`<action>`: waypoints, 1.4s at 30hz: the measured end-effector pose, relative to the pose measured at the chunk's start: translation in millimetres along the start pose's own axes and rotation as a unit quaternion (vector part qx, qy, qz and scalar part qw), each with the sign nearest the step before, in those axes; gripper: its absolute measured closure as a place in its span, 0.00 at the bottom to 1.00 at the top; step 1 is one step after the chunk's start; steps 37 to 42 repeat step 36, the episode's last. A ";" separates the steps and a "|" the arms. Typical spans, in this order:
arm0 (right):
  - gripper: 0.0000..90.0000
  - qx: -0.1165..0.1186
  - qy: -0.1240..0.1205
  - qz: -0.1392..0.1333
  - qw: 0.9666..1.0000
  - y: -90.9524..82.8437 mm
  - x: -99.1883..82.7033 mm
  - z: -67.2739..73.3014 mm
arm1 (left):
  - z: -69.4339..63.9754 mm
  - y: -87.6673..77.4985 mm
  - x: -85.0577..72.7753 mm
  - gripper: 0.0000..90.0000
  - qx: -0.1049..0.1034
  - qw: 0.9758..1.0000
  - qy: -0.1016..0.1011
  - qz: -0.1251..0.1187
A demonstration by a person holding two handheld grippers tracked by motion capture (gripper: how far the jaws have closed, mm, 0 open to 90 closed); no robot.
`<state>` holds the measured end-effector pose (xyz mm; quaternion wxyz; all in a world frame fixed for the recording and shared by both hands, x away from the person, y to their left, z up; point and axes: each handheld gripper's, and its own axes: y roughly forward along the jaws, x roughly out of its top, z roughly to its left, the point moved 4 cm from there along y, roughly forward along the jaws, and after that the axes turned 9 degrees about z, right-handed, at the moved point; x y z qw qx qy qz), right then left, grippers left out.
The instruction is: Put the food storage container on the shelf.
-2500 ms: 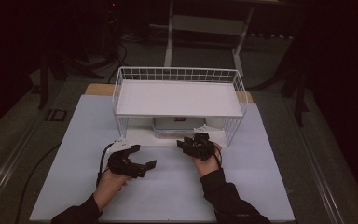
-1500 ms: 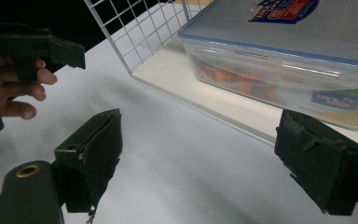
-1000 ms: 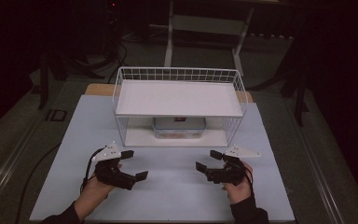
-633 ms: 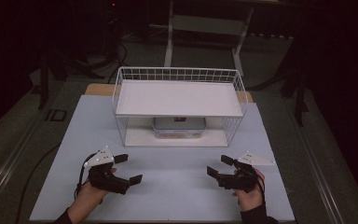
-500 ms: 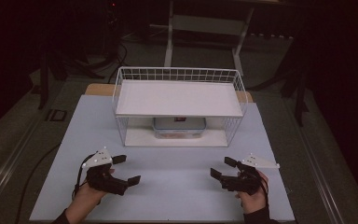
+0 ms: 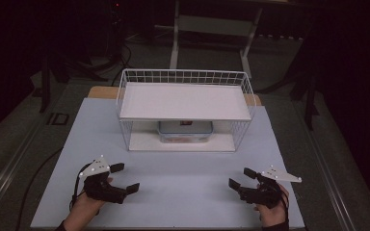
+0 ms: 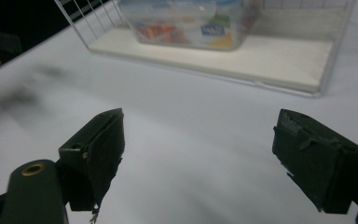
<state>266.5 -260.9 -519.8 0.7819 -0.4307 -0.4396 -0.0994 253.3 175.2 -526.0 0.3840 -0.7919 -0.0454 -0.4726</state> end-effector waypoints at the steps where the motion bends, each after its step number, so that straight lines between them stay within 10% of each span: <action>1: 0.18 -0.001 -0.002 0.003 1.000 -0.5 -1.9 -1.1 | 1.0 0.7 -1.1 0.00 0.001 1.000 -0.001 0.002; 42: 0.19 0.030 0.007 0.028 0.999 15.1 -10.0 -5.2 | -2.2 9.5 -5.4 0.00 -0.004 1.000 -0.001 -0.003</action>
